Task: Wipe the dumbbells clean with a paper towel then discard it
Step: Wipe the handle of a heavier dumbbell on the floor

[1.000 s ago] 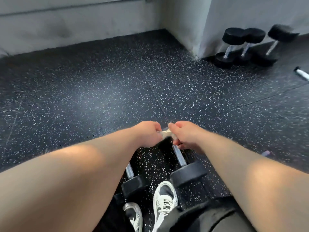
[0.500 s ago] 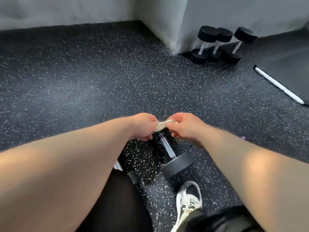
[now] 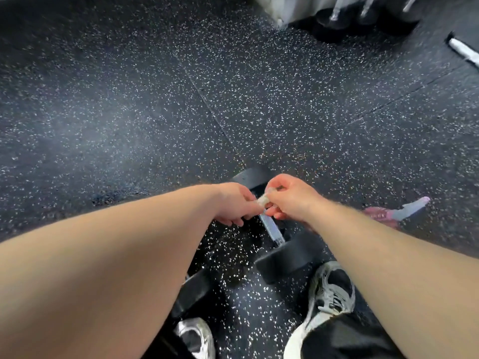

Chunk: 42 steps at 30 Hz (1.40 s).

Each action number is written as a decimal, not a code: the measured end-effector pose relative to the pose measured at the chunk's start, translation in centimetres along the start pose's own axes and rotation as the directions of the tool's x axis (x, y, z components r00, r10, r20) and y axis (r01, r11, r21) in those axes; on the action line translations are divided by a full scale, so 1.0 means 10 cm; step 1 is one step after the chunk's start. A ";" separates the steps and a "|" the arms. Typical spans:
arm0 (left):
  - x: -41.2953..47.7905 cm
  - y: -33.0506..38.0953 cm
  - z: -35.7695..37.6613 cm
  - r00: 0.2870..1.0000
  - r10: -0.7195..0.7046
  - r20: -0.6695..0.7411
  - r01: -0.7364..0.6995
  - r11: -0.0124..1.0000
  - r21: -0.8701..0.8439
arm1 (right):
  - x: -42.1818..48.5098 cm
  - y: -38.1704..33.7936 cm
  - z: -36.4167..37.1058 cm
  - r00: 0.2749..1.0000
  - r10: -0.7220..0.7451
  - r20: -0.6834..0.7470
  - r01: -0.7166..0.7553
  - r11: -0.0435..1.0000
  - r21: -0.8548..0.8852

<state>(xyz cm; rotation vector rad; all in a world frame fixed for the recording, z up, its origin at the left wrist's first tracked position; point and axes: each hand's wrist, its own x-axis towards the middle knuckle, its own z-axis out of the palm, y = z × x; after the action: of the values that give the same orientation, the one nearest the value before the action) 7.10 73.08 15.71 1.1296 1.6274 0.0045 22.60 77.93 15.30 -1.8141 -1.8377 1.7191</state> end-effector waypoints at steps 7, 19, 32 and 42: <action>0.75 -0.10 0.21 0.997 -0.054 0.052 0.050 0.996 0.069 | 0.44 0.35 0.00 0.989 0.110 0.095 -0.113 0.993 0.027; 1.15 -0.29 0.35 0.915 -0.332 0.229 0.288 0.936 0.205 | 1.06 0.70 0.33 0.981 0.195 0.009 -0.191 0.965 -0.180; 1.06 0.00 -0.60 0.910 -0.116 -0.398 0.219 0.950 0.223 | 1.09 0.63 0.57 0.915 0.139 -0.379 -0.201 0.971 -0.131; 1.53 -0.05 -0.10 0.905 0.157 -0.396 -0.088 0.978 0.189 | 1.09 0.77 0.62 0.955 -0.053 -0.291 -0.057 0.932 -0.358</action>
<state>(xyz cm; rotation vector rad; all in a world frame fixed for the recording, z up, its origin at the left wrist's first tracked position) 6.88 83.38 4.36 1.4310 1.9505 0.2040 20.17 79.51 0.87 -2.0588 -2.1179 1.0734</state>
